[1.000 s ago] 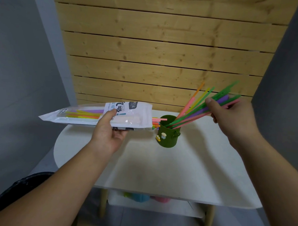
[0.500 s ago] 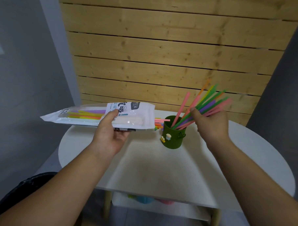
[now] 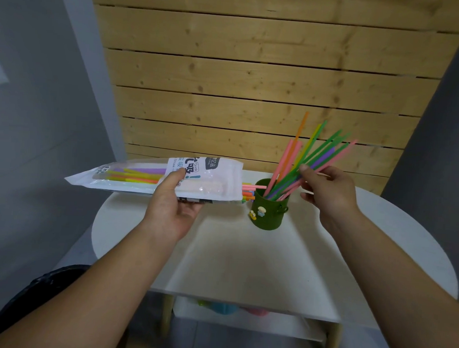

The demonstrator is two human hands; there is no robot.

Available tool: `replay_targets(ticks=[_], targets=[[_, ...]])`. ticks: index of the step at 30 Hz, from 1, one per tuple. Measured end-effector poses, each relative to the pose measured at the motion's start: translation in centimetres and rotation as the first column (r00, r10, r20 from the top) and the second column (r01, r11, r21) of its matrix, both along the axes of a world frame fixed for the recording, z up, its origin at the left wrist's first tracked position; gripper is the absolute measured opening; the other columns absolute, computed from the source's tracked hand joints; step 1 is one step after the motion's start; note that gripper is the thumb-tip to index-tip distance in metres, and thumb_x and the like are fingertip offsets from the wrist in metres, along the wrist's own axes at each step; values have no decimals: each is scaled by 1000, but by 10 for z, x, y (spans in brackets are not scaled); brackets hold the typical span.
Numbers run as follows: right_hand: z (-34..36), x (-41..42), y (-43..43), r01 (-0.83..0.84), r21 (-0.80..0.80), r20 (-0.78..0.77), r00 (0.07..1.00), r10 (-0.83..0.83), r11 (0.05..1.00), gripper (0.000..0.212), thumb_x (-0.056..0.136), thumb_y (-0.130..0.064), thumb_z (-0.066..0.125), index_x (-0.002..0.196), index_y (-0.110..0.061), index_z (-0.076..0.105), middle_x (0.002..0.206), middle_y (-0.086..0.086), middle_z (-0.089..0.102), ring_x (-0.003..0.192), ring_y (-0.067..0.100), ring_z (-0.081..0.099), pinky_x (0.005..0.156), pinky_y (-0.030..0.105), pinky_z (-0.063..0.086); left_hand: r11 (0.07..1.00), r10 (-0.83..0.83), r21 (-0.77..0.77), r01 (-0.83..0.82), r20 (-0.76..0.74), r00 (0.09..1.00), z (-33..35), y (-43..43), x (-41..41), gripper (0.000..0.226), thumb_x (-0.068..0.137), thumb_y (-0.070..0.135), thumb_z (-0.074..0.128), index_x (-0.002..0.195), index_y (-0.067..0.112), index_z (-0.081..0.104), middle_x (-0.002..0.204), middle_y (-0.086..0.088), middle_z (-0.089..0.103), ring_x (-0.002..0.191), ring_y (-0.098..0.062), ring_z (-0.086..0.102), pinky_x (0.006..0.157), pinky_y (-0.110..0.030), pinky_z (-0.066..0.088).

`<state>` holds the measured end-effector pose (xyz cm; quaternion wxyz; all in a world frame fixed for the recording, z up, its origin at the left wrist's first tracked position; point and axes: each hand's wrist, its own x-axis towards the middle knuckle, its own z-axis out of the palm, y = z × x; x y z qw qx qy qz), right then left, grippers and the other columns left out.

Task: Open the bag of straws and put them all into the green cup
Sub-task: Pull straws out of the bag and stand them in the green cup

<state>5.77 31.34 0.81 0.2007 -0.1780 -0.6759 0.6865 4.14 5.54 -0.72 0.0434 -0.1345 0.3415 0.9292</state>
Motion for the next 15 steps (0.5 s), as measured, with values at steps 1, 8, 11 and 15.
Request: replay_targets(ticks=[1, 8, 11, 15], targets=[[0, 2, 0, 6, 5, 4, 1000, -6, 1000, 36, 86, -23, 76, 114, -6, 62, 88, 4, 66, 75, 18, 64, 59, 30, 55, 1000, 1, 4, -1, 1, 1000, 1, 0, 1, 7, 92, 12, 68, 97, 15, 67, 96, -8, 79, 90, -26, 76, 79, -45, 61], [1, 34, -11, -95, -13, 364, 927, 93, 995, 54, 82, -47, 74, 109, -4, 56, 98, 12, 62, 77, 24, 65, 59, 35, 55, 1000, -4, 20, 4, -7, 1000, 4, 0, 4, 10, 91, 11, 69, 101, 14, 68, 98, -8, 79, 89, -25, 77, 76, -43, 62], [4, 47, -25, -249, -136, 377, 882, 282, 959, 41, 92, -46, 63, 99, -6, 63, 81, 10, 60, 65, 20, 57, 55, 30, 50, 1000, -15, 25, 16, -23, 1000, 8, 3, 6, 10, 91, 11, 68, 101, 14, 68, 96, -7, 80, 85, -23, 78, 77, -42, 62], [11, 53, -42, -354, -150, 122, 920, 373, 923, 25, 94, -29, 64, 102, -7, 71, 84, 10, 65, 62, 14, 57, 53, 25, 47, 998, -58, 4, 58, -65, 996, 11, 8, 10, 17, 92, 12, 68, 109, 14, 69, 104, -7, 79, 92, -23, 77, 84, -44, 61]])
